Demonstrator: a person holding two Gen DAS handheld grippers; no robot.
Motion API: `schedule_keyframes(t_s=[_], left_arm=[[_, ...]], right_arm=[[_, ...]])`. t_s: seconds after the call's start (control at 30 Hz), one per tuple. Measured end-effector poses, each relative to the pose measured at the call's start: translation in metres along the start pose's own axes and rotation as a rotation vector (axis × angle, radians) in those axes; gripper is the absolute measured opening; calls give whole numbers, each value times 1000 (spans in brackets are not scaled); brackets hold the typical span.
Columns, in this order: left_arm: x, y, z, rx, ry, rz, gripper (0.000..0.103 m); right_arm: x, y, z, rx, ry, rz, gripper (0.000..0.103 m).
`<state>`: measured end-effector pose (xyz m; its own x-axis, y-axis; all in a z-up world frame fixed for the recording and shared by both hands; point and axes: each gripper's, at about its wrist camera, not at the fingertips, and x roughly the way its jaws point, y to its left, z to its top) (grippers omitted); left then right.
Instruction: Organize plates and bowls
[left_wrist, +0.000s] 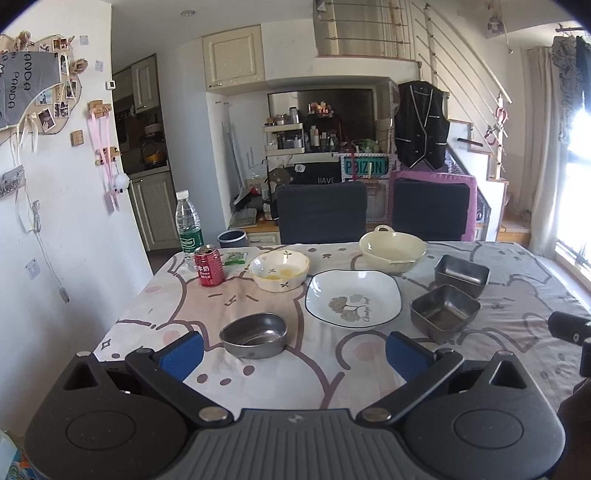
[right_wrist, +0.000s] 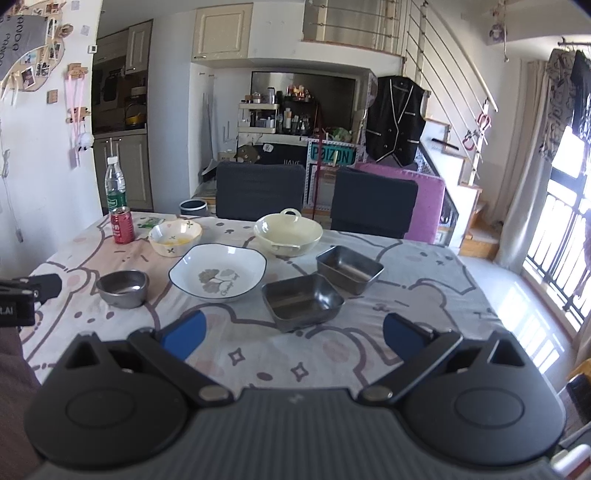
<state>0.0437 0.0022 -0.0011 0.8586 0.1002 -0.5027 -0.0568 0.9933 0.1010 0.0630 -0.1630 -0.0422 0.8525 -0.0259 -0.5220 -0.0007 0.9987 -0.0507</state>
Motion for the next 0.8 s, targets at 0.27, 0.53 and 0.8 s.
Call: schedule_keyframes(t_s=[0.27,0.53,0.8], left_arm=[[27,3,32,42,-14,11,103],[60,2,78,84,-62,7,103],[98,-2,114,86,-85,-10,103]], right_arm=[[21,-4,32,-16,-38,18,103],[49,-6,71,-70,-100,28,103],[98,-5,113,-97,-100,8,103]])
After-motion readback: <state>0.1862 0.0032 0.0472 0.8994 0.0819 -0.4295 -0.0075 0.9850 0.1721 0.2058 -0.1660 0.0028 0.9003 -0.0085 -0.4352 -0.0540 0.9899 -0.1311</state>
